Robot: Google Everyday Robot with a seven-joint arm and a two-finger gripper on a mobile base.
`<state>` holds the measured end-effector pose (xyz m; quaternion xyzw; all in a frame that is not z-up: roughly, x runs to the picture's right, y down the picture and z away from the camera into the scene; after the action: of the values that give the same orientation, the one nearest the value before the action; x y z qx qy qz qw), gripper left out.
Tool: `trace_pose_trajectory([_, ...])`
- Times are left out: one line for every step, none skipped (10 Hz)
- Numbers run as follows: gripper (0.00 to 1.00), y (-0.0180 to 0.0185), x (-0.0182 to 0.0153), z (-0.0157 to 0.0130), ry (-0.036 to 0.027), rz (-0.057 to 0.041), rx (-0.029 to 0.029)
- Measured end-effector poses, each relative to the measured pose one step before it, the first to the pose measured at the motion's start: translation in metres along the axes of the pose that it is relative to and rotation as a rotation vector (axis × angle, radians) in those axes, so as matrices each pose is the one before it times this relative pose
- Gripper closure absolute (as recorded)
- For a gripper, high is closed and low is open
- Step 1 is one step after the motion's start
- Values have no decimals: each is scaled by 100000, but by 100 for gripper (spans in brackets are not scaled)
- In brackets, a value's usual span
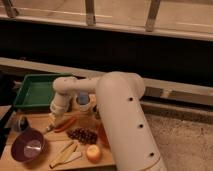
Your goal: Place fork in tray
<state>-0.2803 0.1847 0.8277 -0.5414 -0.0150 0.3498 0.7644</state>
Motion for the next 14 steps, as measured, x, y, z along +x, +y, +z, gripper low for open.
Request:
trace_pose_trajectory([82, -31, 26, -271, -464, 168, 557])
trace_pose_trajectory([82, -113, 25, -567, -889, 280, 1086])
trace_pose_trajectory([82, 100, -83, -1130, -1287, -21, 1532])
trace_pose_trajectory([82, 265, -109, -1263, -915, -352, 1925])
trace_pose_trajectory([82, 263, -203, -1484, -1000, -546, 2587])
trace_pose_trajectory([82, 132, -82, -1286, -591, -361, 2240])
trace_pose_trajectory([82, -121, 92, -1010, -409, -212, 2575])
trace_pose_trajectory([82, -85, 23, -656, -527, -131, 1671])
trace_pose_trajectory([82, 41, -92, -881, -727, -241, 1868])
trace_pose_trajectory([82, -15, -51, -762, -634, -186, 1878])
trace_pose_trajectory([82, -88, -45, -617, -616, -121, 1699])
trace_pose_trajectory([82, -55, -167, -1065, -808, -230, 2551])
trace_pose_trajectory([82, -211, -299, -1639, -451, -425, 3720])
trace_pose_trajectory([82, -316, -381, -1362, 0, -626, 3361])
